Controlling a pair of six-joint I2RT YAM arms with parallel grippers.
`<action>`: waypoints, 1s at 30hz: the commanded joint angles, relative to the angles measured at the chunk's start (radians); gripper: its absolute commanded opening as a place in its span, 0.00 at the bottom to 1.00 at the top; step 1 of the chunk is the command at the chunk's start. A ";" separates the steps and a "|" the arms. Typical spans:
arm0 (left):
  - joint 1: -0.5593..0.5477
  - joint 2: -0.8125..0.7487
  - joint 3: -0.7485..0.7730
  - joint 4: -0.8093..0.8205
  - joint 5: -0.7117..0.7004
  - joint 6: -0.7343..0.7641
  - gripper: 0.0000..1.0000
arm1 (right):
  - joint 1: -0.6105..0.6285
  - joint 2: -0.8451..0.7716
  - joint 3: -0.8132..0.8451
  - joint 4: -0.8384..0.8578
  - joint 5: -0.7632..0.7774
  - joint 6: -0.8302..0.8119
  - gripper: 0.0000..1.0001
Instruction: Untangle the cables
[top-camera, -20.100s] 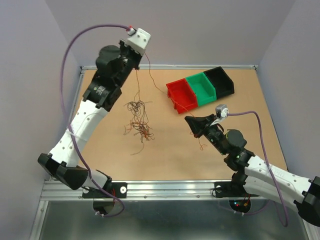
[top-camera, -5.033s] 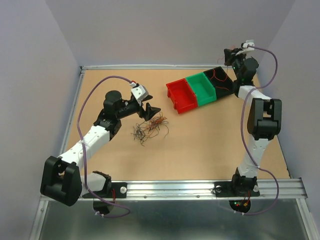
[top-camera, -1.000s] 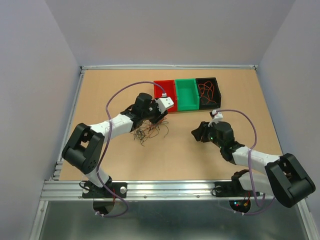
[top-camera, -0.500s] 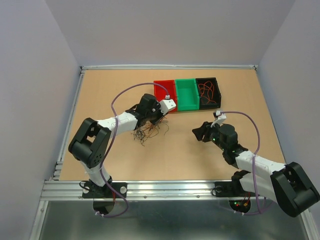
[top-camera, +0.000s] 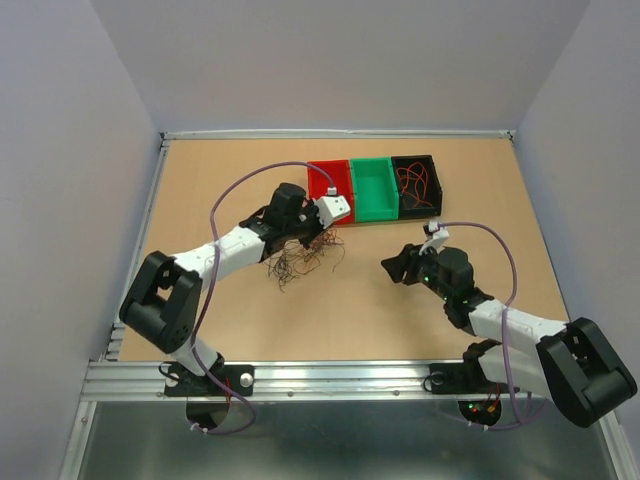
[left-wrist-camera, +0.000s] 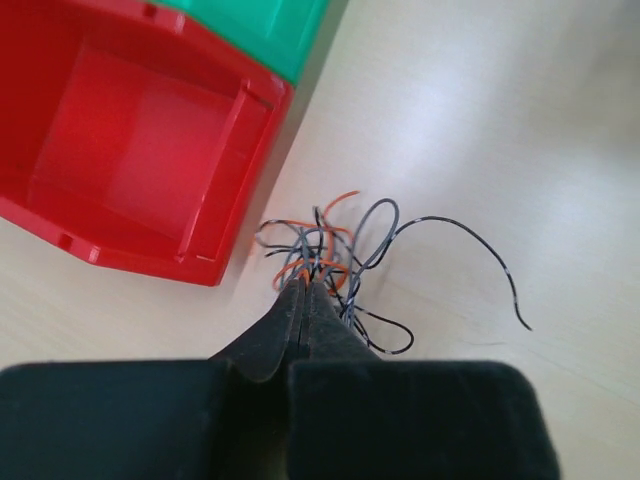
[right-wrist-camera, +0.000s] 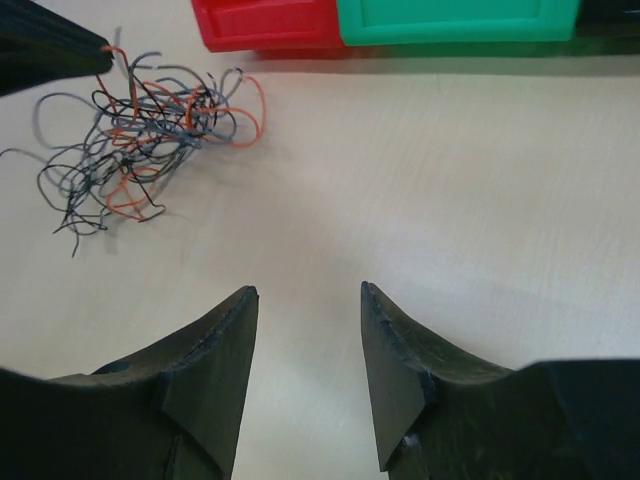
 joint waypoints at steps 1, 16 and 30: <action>-0.006 -0.155 -0.016 0.003 0.146 0.001 0.00 | 0.010 0.026 -0.017 0.146 -0.104 0.003 0.51; -0.005 -0.419 -0.113 0.015 0.368 0.019 0.00 | 0.169 0.118 0.016 0.324 -0.138 0.002 0.65; -0.013 -0.279 -0.035 -0.138 0.491 0.093 0.00 | 0.301 0.075 -0.032 0.484 -0.079 -0.072 0.66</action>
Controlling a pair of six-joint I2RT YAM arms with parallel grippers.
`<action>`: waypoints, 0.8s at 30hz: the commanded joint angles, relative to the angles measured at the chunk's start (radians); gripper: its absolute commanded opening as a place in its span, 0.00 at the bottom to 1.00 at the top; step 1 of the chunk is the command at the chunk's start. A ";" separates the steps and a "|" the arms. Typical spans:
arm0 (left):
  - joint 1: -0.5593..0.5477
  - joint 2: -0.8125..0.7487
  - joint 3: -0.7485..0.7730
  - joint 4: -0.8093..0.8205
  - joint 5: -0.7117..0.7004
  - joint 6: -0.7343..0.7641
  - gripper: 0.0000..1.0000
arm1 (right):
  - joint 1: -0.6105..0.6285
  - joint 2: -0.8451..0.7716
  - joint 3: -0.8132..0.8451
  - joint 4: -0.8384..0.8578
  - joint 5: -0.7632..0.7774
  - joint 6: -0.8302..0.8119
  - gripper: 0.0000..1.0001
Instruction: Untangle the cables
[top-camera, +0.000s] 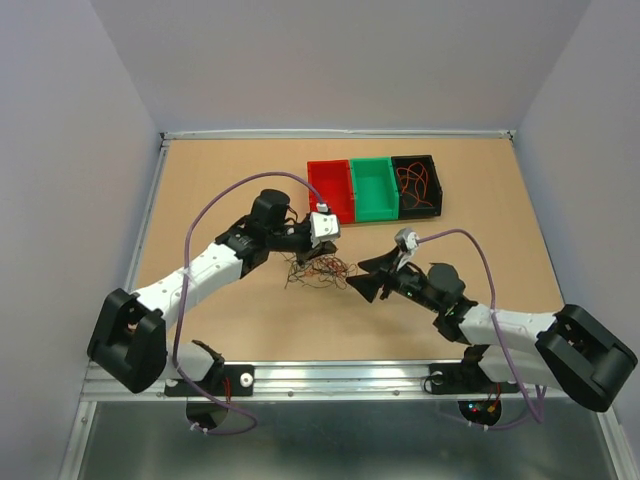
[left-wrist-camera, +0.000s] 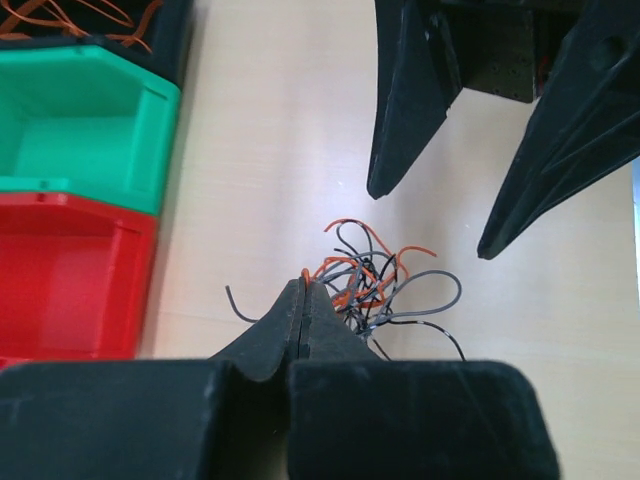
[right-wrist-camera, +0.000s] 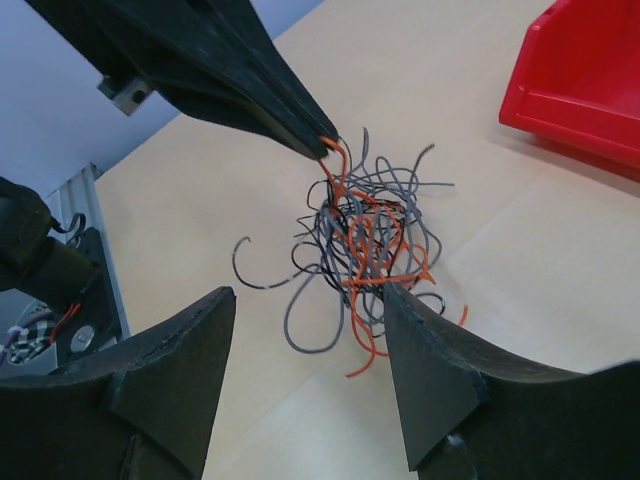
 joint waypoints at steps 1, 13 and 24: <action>-0.012 0.033 0.068 -0.077 0.080 0.045 0.00 | 0.037 0.027 -0.002 0.101 0.045 -0.053 0.64; -0.013 -0.009 0.058 -0.084 0.098 0.044 0.00 | 0.097 0.212 0.091 0.129 0.078 -0.085 0.59; -0.012 -0.007 0.081 -0.111 0.073 0.033 0.00 | 0.121 0.235 0.108 0.146 0.081 -0.093 0.01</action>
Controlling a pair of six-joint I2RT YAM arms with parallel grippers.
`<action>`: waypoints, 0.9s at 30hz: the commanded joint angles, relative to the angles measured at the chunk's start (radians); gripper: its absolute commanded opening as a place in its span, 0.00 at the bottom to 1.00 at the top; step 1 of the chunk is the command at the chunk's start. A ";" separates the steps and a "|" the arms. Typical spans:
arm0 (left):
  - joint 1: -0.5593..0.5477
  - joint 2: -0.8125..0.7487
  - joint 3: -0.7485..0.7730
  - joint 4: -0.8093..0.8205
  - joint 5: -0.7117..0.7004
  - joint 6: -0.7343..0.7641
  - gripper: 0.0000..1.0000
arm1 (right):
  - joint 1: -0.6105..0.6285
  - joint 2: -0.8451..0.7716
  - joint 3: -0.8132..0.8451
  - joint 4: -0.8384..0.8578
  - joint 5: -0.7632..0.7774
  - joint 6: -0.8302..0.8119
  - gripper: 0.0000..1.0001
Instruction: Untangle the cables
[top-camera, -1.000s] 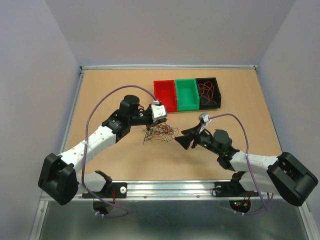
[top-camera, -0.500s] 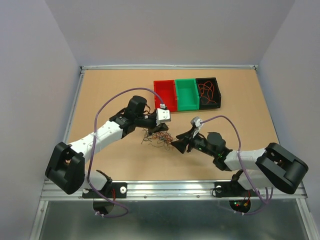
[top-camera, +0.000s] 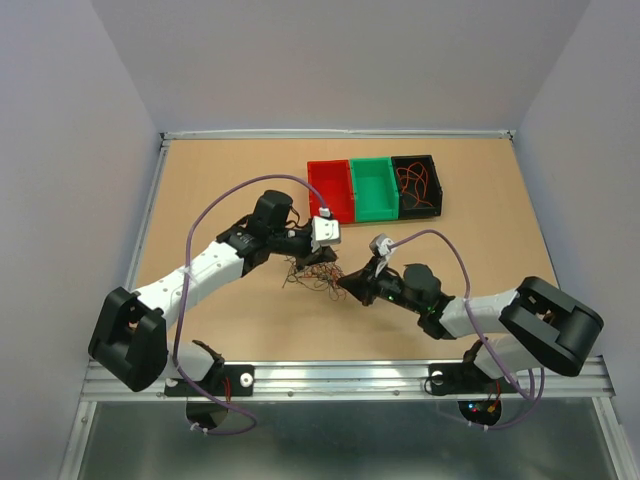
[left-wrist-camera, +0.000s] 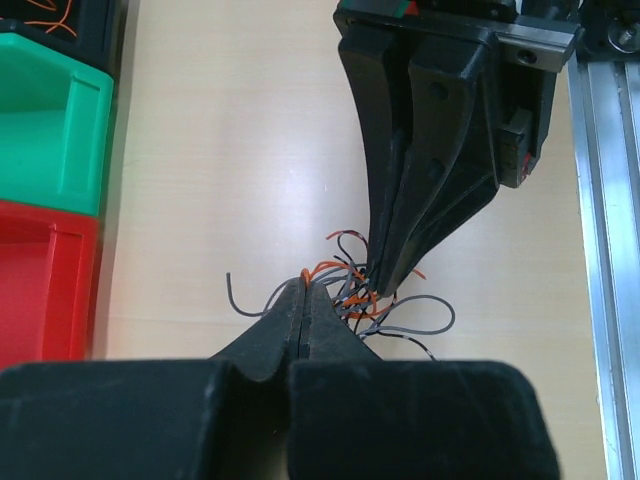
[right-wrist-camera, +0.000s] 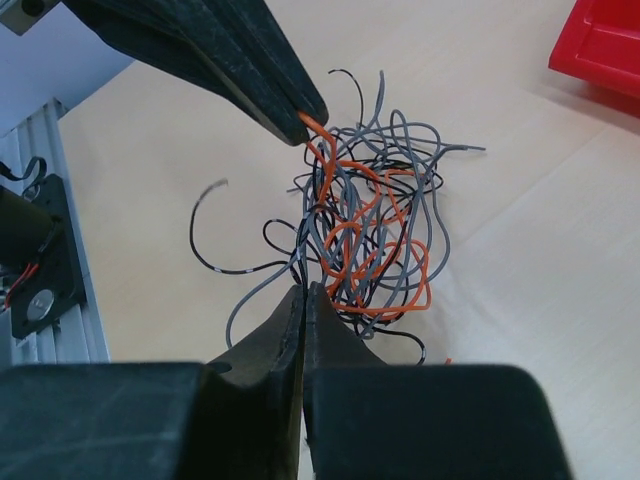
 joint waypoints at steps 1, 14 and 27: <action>0.011 -0.054 0.051 0.049 -0.035 -0.083 0.00 | 0.012 -0.010 0.040 0.074 0.033 -0.010 0.01; 0.667 -0.275 -0.176 0.673 -0.104 -0.678 0.00 | 0.012 -0.478 -0.133 -0.159 0.407 0.088 0.01; 1.038 -0.114 -0.188 0.796 -0.273 -1.047 0.00 | 0.012 -1.180 -0.241 -0.587 0.651 0.105 0.01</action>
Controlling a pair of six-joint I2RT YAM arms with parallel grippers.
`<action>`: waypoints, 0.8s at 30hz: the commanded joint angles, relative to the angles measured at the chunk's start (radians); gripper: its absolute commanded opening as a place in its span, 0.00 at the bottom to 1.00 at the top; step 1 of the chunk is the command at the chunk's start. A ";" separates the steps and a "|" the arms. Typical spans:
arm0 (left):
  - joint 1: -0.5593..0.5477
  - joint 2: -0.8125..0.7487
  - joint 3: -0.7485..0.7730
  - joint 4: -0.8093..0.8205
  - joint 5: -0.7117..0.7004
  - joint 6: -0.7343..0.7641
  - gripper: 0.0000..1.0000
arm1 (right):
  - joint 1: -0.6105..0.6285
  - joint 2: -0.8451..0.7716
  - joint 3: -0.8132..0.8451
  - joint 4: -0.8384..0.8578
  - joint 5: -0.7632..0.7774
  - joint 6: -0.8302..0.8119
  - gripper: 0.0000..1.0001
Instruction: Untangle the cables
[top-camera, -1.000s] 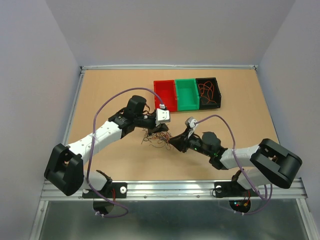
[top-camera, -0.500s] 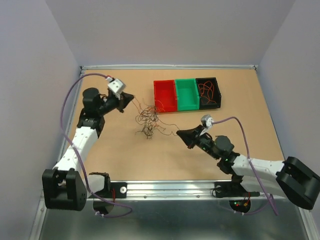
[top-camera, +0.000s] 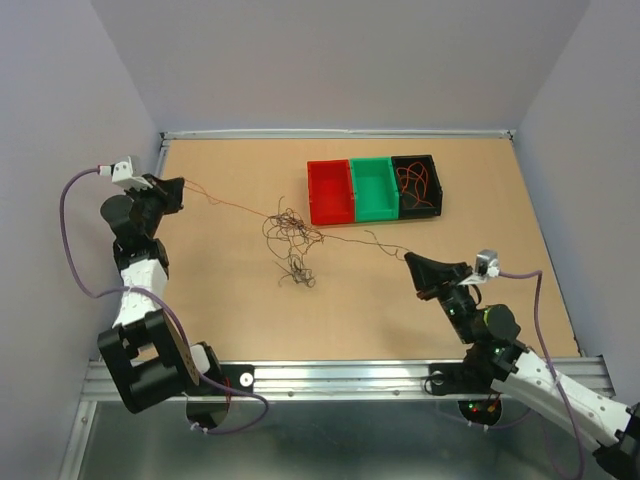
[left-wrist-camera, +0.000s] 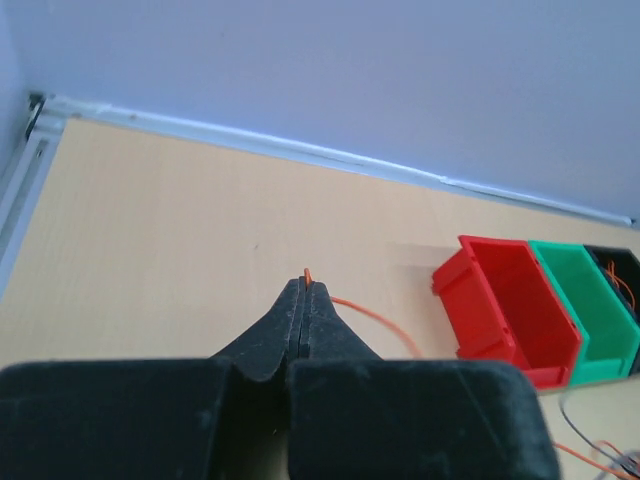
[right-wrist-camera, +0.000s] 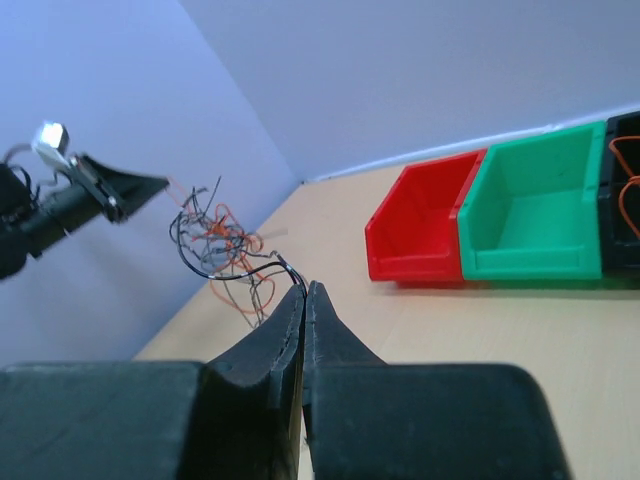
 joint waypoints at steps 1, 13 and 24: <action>0.041 0.029 0.033 0.053 -0.090 -0.116 0.00 | 0.010 -0.231 -0.021 -0.241 0.161 0.004 0.01; 0.047 -0.125 -0.063 0.131 -0.225 -0.098 0.00 | 0.010 -0.324 0.022 -0.423 0.270 -0.008 0.01; 0.012 -0.277 -0.007 0.321 0.130 -0.156 0.00 | 0.010 -0.048 0.092 -0.331 -0.062 -0.100 0.62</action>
